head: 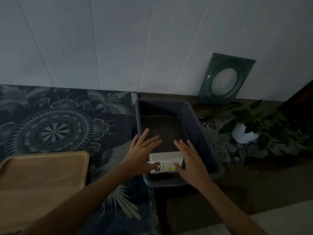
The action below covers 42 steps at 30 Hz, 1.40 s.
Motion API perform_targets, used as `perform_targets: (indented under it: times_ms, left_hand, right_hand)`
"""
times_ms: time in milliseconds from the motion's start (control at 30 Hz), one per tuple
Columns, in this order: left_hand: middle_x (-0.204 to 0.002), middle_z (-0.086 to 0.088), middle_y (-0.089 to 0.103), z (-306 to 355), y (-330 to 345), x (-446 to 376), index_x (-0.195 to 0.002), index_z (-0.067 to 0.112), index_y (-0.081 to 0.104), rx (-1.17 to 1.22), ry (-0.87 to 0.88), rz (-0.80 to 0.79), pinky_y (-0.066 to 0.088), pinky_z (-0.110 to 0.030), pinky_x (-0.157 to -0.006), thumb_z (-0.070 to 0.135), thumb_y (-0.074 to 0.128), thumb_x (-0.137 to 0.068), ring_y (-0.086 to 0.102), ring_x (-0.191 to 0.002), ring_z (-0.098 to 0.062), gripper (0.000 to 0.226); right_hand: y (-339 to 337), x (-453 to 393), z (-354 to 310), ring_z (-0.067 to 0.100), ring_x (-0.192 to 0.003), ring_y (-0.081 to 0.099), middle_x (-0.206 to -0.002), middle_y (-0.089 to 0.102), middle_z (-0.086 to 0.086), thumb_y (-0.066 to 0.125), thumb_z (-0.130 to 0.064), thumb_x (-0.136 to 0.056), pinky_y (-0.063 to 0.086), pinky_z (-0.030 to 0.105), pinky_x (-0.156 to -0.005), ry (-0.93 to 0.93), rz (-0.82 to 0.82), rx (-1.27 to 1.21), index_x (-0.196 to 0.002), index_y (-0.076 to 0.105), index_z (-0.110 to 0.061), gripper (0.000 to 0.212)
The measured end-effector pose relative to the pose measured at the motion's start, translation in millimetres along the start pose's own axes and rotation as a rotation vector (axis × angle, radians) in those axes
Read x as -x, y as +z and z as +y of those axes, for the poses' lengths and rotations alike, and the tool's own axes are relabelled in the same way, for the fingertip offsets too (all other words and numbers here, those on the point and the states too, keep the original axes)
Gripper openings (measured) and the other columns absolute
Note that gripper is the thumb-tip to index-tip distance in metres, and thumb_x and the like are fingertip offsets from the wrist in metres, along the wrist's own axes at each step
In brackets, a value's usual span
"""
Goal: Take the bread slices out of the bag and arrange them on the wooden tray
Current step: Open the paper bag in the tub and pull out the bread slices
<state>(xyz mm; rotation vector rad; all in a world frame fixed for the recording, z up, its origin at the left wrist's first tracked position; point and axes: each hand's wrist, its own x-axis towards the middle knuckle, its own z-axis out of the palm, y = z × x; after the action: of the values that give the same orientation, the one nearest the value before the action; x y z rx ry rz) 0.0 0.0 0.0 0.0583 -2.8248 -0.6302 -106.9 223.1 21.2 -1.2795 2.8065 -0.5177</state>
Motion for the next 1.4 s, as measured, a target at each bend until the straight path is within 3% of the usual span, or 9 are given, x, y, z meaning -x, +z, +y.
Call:
perform_targets:
  times_ms: [100, 267, 467, 633, 967, 1067, 1200, 1300, 1400]
  left_hand:
    - [-0.147, 0.012, 0.052, -1.0, 5.6, 2.7, -0.142, 0.035, 0.049, 0.049, -0.015, -0.002, 0.027, -0.052, -0.115, 0.058, 0.061, -0.077, 0.02, -0.151, -0.021, 0.07]
    - [-0.116, 0.005, 0.069, -0.4, 16.8, 2.5, -0.12, 0.023, 0.068, 0.137, -0.033, 0.027, 0.053, -0.044, -0.09, 0.03, 0.076, -0.078, 0.055, -0.112, -0.023, 0.044]
    - [-0.108, 0.003, 0.068, 5.9, 23.9, -0.2, -0.113, 0.02, 0.071, 0.231, -0.106, 0.081, 0.057, -0.037, -0.08, 0.018, 0.075, -0.084, 0.062, -0.099, -0.019, 0.029]
    - [-0.108, 0.006, 0.07, 9.3, 21.7, -1.9, -0.113, 0.022, 0.073, 0.283, -0.163, 0.086, 0.056, -0.029, -0.081, 0.018, 0.071, -0.09, 0.066, -0.098, -0.011, 0.023]
    - [-0.092, 0.013, 0.069, 14.7, 11.2, -12.7, -0.099, 0.02, 0.073, 0.269, -0.194, 0.053, 0.055, -0.023, -0.07, 0.02, 0.068, -0.093, 0.063, -0.079, -0.001, 0.008]
    - [-0.094, 0.011, 0.069, 21.5, 11.7, -16.2, -0.099, 0.025, 0.069, 0.223, -0.19, 0.039, 0.058, -0.034, -0.068, 0.027, 0.068, -0.091, 0.065, -0.08, -0.007, 0.009]
    - [-0.102, 0.012, 0.067, 35.7, 13.5, -21.7, -0.107, 0.03, 0.066, 0.152, -0.171, 0.05, 0.057, -0.036, -0.069, 0.028, 0.069, -0.086, 0.064, -0.086, -0.009, 0.021]
    - [-0.104, 0.009, 0.068, 43.6, 14.1, -22.6, -0.112, 0.026, 0.068, 0.123, -0.135, 0.076, 0.058, -0.037, -0.07, 0.026, 0.071, -0.088, 0.065, -0.089, -0.012, 0.024]
    - [-0.107, 0.007, 0.069, 44.9, 13.0, -18.9, -0.116, 0.023, 0.07, 0.149, -0.132, 0.09, 0.058, -0.038, -0.071, 0.027, 0.069, -0.091, 0.067, -0.093, -0.014, 0.025]
  right_hand:
    - [0.5, -4.0, 6.8, 0.015, -0.154, 0.021, -0.164, 0.036, -0.006, 0.075, -0.023, -0.091, 0.032, 0.037, -0.12, 0.029, 0.004, -0.019, -0.157, 0.031, -0.035, 0.08]
    - [3.7, -8.8, 14.5, 0.015, -0.14, 0.041, -0.148, 0.053, -0.002, 0.075, -0.013, -0.09, 0.046, 0.035, -0.11, 0.002, 0.029, -0.075, -0.145, 0.055, -0.026, 0.059]
    - [1.0, -17.7, 30.1, 0.018, -0.112, 0.06, -0.115, 0.067, -0.002, 0.077, -0.007, -0.089, 0.058, 0.033, -0.087, -0.083, 0.088, -0.083, -0.114, 0.076, -0.017, 0.027]
    - [-2.4, -25.0, 41.1, 0.019, -0.1, 0.064, -0.101, 0.073, -0.002, 0.077, -0.01, -0.091, 0.059, 0.037, -0.078, -0.091, 0.104, -0.141, -0.109, 0.081, -0.018, 0.02]
    - [-13.3, -43.4, 53.6, 0.006, -0.091, 0.068, -0.098, 0.077, -0.007, 0.077, -0.024, -0.092, 0.059, 0.035, -0.083, 0.034, -0.112, -0.378, -0.111, 0.081, -0.025, 0.02]
    - [-17.9, -52.0, 58.7, 0.002, -0.093, 0.069, -0.103, 0.078, -0.008, 0.076, -0.026, -0.092, 0.057, 0.025, -0.085, 0.072, -0.219, -0.422, -0.114, 0.08, -0.025, 0.022]
    - [-21.9, -58.0, 60.8, -0.013, -0.096, 0.064, -0.1, 0.073, -0.021, 0.071, -0.027, -0.097, 0.048, 0.01, -0.08, 0.048, -0.376, -0.453, -0.118, 0.077, -0.026, 0.022]
    - [-23.6, -57.0, 61.5, -0.008, -0.098, 0.064, -0.101, 0.069, -0.019, 0.07, -0.031, -0.097, 0.049, 0.012, -0.077, 0.05, -0.401, -0.468, -0.118, 0.075, -0.028, 0.022]
    - [-22.2, -49.5, 59.5, 0.005, -0.097, 0.063, -0.109, 0.065, -0.009, 0.074, -0.032, -0.093, 0.055, 0.026, -0.084, 0.035, -0.359, -0.429, -0.124, 0.07, -0.028, 0.032]
